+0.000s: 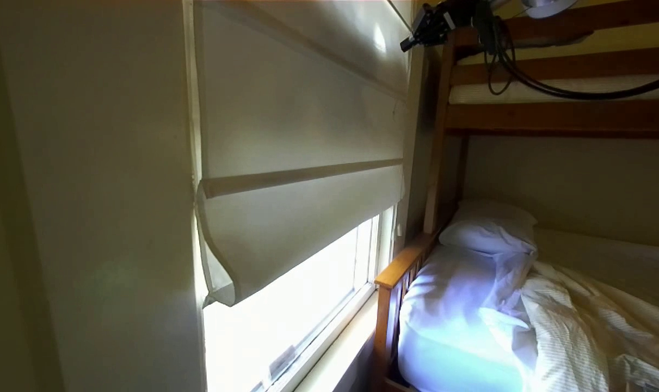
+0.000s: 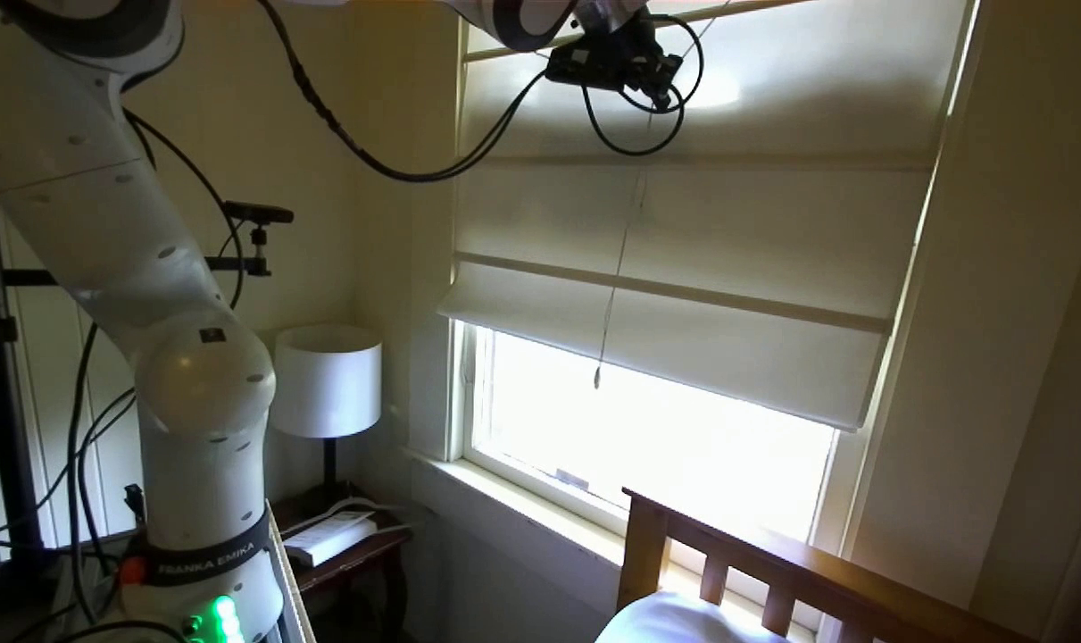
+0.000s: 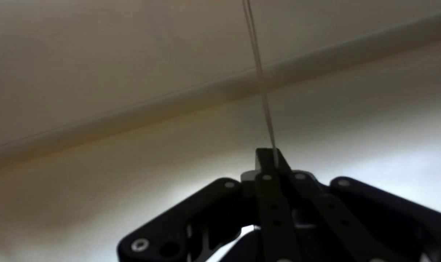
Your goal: Close the blinds of the window
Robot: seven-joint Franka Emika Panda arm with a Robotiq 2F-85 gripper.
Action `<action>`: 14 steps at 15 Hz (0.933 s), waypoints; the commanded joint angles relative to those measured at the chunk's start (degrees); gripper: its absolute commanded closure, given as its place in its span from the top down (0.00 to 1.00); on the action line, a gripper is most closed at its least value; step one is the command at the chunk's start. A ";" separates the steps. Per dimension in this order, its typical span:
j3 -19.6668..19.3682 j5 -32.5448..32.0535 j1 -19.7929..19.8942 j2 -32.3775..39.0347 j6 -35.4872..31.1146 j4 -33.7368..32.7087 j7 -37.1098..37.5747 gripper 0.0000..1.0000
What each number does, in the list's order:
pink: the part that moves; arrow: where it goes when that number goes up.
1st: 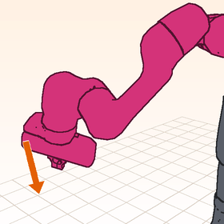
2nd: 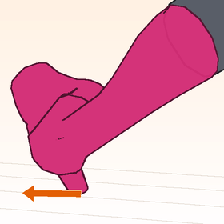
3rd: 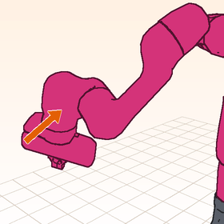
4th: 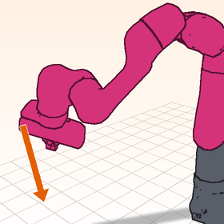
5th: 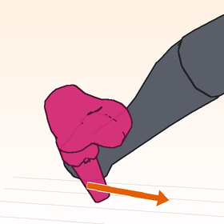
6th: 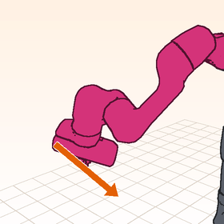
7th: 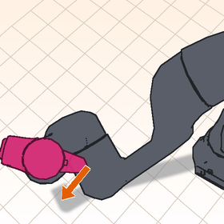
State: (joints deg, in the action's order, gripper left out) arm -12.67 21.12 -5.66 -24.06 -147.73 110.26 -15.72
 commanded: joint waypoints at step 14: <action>-0.37 2.17 -6.07 -6.27 5.45 8.83 -11.00 0.00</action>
State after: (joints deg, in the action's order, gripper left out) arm -11.99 21.32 -8.50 -26.71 -144.04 117.84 -20.54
